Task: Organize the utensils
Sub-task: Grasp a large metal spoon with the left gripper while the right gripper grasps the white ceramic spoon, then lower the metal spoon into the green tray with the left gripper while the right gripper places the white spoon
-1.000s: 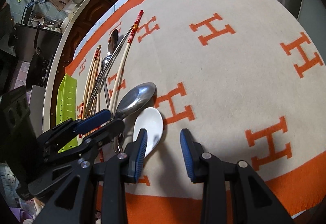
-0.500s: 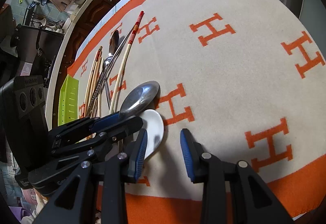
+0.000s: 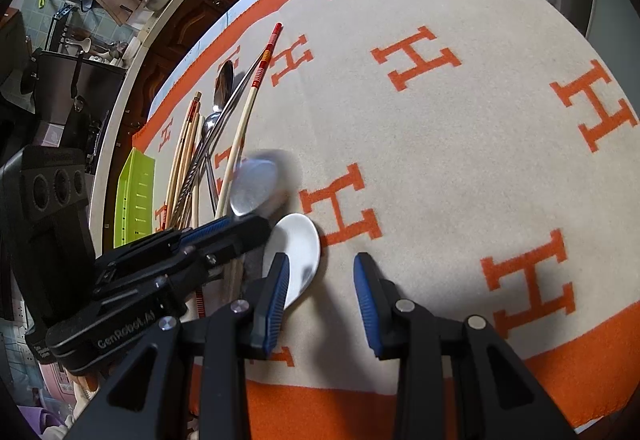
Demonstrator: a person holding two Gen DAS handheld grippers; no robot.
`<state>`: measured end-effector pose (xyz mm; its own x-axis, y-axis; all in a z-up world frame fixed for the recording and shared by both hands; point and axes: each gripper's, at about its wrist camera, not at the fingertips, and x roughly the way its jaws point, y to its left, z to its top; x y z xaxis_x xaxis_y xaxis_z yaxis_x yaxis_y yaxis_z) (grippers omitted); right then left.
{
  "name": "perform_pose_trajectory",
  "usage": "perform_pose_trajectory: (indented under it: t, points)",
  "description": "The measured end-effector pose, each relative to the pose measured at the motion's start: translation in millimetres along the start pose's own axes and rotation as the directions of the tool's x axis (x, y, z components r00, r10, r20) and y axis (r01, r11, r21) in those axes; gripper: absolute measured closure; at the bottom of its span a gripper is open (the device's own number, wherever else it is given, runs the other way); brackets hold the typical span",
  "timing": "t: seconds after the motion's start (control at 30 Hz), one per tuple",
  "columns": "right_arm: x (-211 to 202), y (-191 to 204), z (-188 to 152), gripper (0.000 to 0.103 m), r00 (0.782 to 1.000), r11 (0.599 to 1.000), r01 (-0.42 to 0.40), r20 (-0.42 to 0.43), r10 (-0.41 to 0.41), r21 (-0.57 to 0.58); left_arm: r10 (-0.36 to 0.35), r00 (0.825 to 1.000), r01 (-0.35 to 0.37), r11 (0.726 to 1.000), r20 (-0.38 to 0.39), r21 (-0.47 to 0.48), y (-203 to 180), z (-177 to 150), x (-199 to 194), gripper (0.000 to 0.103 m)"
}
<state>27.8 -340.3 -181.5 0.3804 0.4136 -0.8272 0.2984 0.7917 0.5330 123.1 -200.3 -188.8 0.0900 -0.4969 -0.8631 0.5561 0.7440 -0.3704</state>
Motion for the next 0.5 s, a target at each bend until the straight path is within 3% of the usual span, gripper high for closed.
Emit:
perform_pose_trajectory:
  t: [0.5]
  points:
    - [12.6,23.2,5.8,0.070,0.997,0.993,0.077,0.015,-0.076,-0.091,0.068,0.988,-0.065,0.998,0.141,-0.026,5.6,-22.0,-69.0,0.099]
